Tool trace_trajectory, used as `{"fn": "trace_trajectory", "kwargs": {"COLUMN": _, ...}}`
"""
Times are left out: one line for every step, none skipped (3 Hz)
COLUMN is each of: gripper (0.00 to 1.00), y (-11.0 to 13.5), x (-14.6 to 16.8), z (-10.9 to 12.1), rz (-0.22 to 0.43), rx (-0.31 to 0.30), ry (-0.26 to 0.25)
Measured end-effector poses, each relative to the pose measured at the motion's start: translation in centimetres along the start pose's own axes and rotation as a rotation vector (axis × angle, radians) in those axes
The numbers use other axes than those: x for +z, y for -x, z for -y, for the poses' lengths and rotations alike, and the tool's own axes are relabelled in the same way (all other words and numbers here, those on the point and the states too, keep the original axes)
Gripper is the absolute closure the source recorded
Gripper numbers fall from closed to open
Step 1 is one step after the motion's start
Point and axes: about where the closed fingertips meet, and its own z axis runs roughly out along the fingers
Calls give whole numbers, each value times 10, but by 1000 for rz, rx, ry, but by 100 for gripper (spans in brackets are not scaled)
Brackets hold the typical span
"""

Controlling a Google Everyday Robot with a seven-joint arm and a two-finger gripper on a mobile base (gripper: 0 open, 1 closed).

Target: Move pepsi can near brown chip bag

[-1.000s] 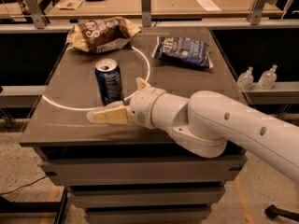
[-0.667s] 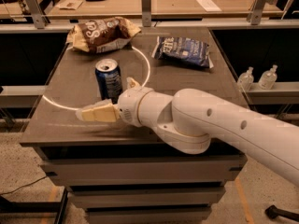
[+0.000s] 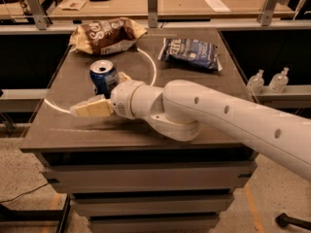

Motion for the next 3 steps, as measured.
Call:
{"fn": "trace_trajectory", "kwargs": {"gripper": 19, "y": 11, "x": 13, "z": 22, "rz": 17, "rx": -51, "ry": 28}}
{"fn": "trace_trajectory", "kwargs": {"gripper": 40, "y": 16, "x": 14, "z": 33, "rz": 11, "rx": -76, "ry": 48}}
{"fn": "trace_trajectory", "kwargs": {"gripper": 65, "y": 17, "x": 3, "z": 41, "rz": -10, "rx": -73, "ry": 95}}
